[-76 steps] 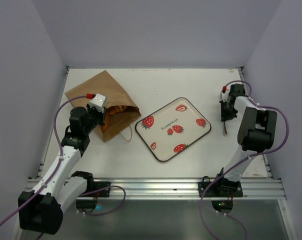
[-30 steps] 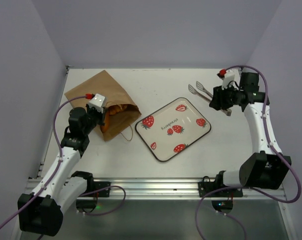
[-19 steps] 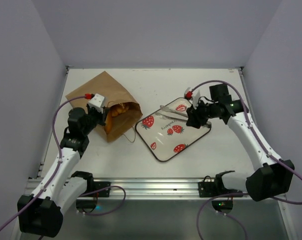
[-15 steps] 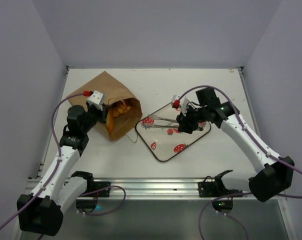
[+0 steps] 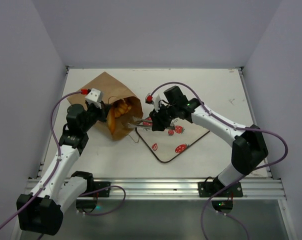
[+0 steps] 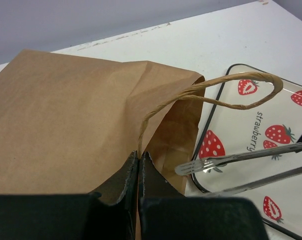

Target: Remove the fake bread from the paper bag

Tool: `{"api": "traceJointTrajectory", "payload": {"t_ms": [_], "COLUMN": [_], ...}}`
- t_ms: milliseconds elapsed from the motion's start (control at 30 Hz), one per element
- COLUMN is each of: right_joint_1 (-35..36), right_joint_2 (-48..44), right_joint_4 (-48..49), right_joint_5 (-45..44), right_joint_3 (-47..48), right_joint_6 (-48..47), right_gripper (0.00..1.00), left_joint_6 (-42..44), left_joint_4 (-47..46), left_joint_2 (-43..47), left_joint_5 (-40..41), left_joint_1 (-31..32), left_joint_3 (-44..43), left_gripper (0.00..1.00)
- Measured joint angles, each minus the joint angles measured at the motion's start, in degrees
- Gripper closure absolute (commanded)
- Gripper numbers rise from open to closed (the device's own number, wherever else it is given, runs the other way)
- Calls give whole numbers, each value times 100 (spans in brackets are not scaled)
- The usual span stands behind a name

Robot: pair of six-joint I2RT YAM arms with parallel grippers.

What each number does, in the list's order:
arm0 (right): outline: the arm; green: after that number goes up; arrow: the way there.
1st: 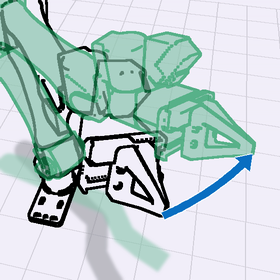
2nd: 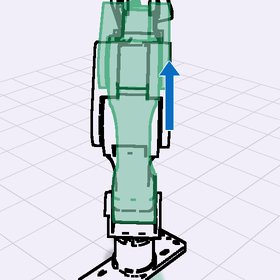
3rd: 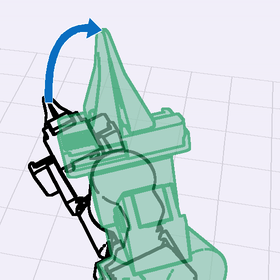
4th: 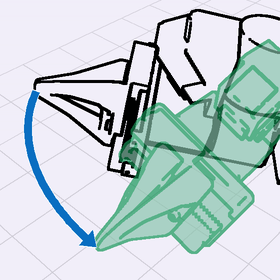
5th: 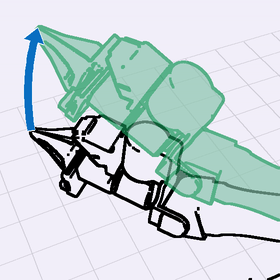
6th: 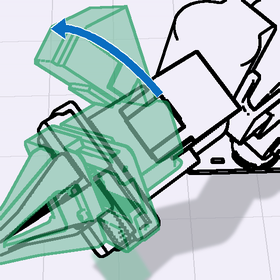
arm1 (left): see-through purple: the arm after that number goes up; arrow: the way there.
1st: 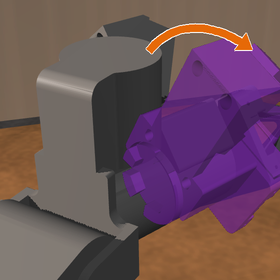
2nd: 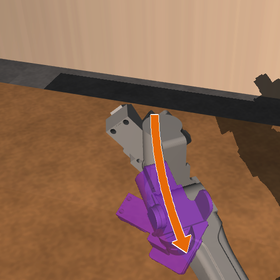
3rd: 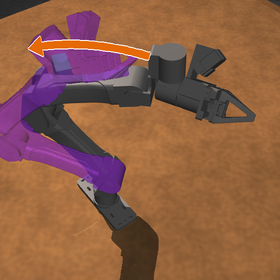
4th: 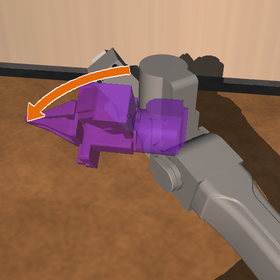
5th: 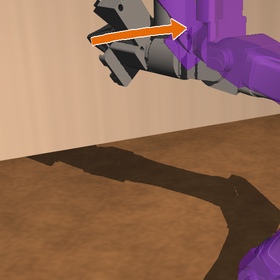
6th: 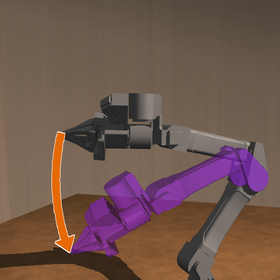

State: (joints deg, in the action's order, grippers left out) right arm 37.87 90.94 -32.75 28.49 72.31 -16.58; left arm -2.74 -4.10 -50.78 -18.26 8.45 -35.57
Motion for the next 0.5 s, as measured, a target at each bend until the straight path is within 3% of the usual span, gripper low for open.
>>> {"api": "traceJointTrajectory", "payload": {"t_ms": [300,500], "right_joint_1": [9,164], "right_joint_2": [356,741], "right_joint_4": [1628,2208], "right_joint_5": [472,616], "right_joint_3": [4,2], "right_joint_6": [2452,3394], "right_gripper": [56,55], "left_joint_6": [-374,-461], "left_joint_4": [-68,-96], "left_joint_2": [0,2], "left_joint_5": [9,9], "left_joint_1": [0,0], "left_joint_3": [28,66], "left_gripper": [100,100]}}
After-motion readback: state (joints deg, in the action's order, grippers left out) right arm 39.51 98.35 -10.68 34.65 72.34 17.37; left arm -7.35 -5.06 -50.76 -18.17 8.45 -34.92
